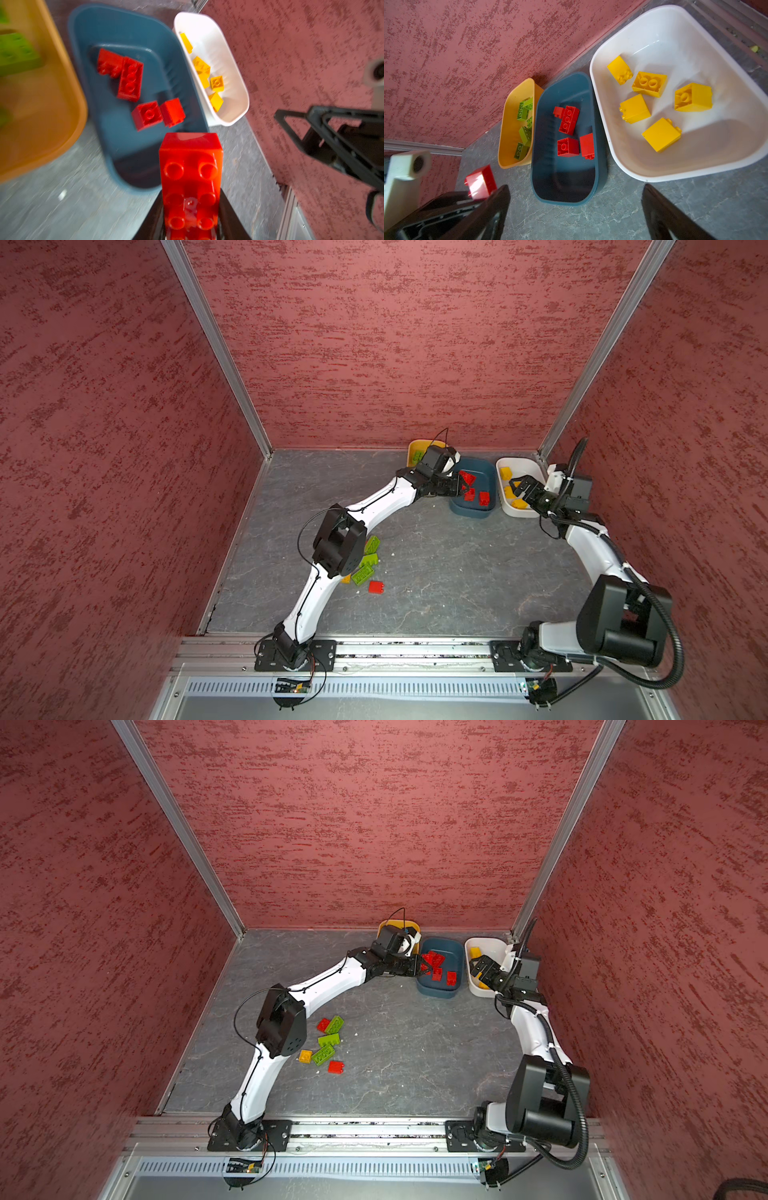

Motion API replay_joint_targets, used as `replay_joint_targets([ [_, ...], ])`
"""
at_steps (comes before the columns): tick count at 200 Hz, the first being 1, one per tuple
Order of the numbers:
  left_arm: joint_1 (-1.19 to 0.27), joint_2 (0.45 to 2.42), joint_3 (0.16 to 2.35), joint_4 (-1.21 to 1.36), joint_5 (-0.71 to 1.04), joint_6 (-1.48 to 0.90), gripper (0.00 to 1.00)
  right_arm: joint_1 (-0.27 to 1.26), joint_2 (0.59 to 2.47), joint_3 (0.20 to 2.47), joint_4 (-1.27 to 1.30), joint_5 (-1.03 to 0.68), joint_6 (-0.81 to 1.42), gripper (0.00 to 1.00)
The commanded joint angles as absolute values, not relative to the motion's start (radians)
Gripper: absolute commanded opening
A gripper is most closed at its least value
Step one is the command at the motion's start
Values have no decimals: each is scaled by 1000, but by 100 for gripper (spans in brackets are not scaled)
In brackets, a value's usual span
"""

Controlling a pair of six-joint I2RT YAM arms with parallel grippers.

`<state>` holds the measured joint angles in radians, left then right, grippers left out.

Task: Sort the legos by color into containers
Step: 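Carry the red brick with the left gripper over the teal tub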

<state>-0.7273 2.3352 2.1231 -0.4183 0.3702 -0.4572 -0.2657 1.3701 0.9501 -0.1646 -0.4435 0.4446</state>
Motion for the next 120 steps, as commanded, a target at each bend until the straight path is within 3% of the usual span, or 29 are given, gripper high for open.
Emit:
replay_joint_targets([
  [1, -724, 2408, 2223, -408, 388, -491, 6, -267, 1338, 962, -170, -448, 434, 99],
  [48, -704, 2595, 2453, -459, 355, -511, 11, -267, 1335, 966, -193, -463, 434, 99],
  [72, -699, 2624, 2508, -487, 349, -514, 20, -267, 1331, 969, -226, -446, 410, 99],
  [120, -694, 2576, 2494, -494, 324, -526, 59, -266, 1318, 945, -233, -457, 414, 99],
])
